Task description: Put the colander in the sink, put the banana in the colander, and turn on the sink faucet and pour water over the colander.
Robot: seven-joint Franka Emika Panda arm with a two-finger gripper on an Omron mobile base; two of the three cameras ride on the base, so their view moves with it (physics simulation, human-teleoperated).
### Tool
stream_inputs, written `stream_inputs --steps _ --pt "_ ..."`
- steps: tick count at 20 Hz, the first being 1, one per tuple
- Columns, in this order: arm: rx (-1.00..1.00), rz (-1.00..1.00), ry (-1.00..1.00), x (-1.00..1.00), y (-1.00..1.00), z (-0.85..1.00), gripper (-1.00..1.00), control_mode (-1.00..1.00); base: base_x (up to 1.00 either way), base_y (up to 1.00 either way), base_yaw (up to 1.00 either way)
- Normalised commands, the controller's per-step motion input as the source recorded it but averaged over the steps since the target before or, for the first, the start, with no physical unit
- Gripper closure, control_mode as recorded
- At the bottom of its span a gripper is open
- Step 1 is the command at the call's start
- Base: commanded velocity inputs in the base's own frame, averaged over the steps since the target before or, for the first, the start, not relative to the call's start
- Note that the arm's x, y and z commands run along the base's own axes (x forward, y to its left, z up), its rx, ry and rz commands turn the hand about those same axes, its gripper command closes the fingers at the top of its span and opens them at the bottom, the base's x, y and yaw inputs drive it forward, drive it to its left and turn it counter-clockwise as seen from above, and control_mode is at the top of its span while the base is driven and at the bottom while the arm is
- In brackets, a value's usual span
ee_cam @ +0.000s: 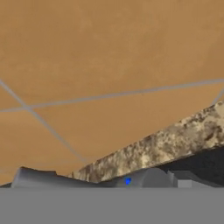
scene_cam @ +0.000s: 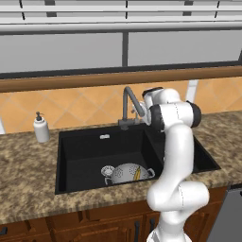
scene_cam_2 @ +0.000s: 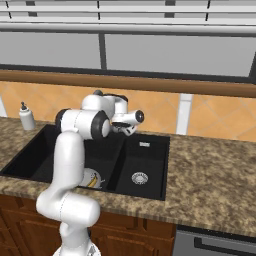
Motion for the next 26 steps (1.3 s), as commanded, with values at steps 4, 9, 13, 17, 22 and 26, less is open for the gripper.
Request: stream_inputs --steps 4,9,13,17,22,26 --pt "-0.02 -0.03 0.0 0.2 0.01 -0.19 -1.0 -1.0 0.0 0.0 0.0" --pt "-0.03 -0.04 0.0 0.11 0.0 -0.25 1.0 -1.0 0.0 0.0 0.0" --pt "-0.02 -0.04 0.0 0.03 0.0 -0.13 1.0 -1.0 0.0 0.0 0.0" --pt "0.0 -0.05 0.0 0.0 -0.25 -0.01 1.0 -1.0 0.0 0.0 0.0" --pt "0.0 -0.07 -0.01 0.0 -0.62 0.0 1.0 -1.0 0.0 0.0 0.0" --pt "0.0 -0.09 -0.02 -0.06 -0.85 0.0 1.0 -1.0 0.0 0.0 0.0"
